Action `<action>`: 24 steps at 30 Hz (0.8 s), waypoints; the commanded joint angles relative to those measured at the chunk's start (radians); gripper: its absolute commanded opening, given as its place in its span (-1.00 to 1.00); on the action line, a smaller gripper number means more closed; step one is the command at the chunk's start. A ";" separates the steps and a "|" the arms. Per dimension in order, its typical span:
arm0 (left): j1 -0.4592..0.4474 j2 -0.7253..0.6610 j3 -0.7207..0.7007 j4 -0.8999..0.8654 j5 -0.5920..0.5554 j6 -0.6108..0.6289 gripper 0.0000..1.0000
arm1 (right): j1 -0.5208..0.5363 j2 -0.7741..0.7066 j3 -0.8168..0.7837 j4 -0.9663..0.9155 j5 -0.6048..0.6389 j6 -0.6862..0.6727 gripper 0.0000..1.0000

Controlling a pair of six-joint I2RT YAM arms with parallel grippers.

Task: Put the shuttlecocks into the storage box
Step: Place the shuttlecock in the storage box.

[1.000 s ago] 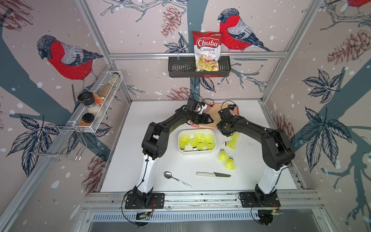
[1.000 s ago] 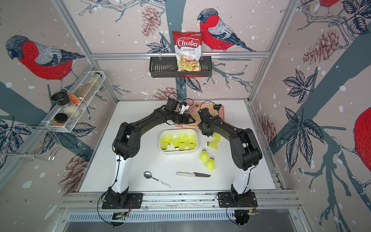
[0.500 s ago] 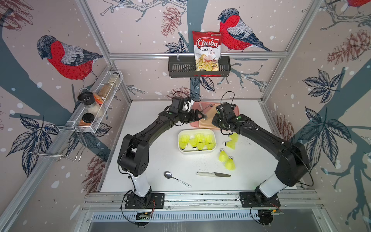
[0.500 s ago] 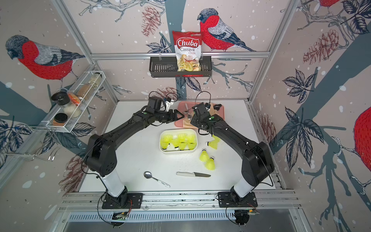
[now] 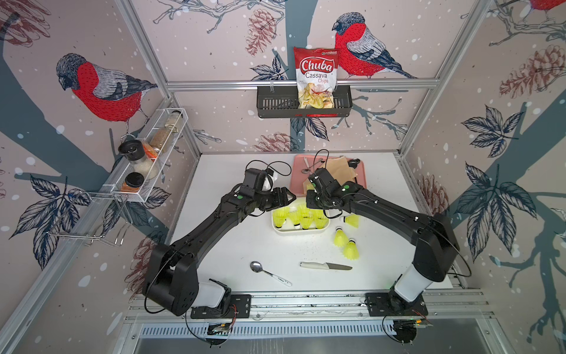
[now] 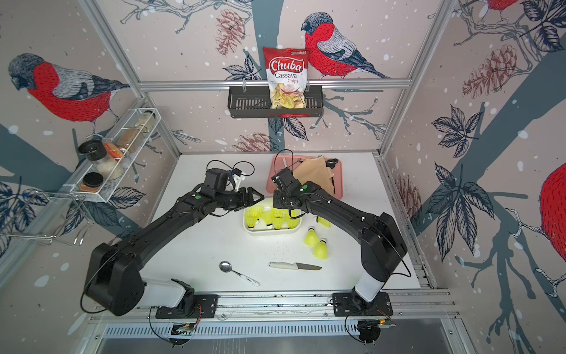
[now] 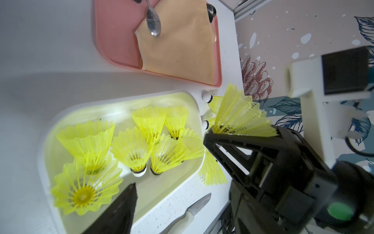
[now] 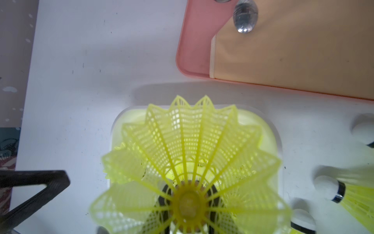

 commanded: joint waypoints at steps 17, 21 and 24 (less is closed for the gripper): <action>-0.119 -0.114 -0.159 -0.078 -0.119 -0.157 0.53 | 0.024 0.159 0.103 -0.129 -0.027 -0.031 -0.40; -0.123 -0.106 -0.150 -0.077 -0.122 -0.158 0.53 | 0.028 0.166 0.106 -0.142 -0.021 -0.028 -0.40; -0.125 -0.103 -0.154 -0.077 -0.121 -0.160 0.53 | 0.031 0.160 0.101 -0.148 -0.019 -0.024 -0.39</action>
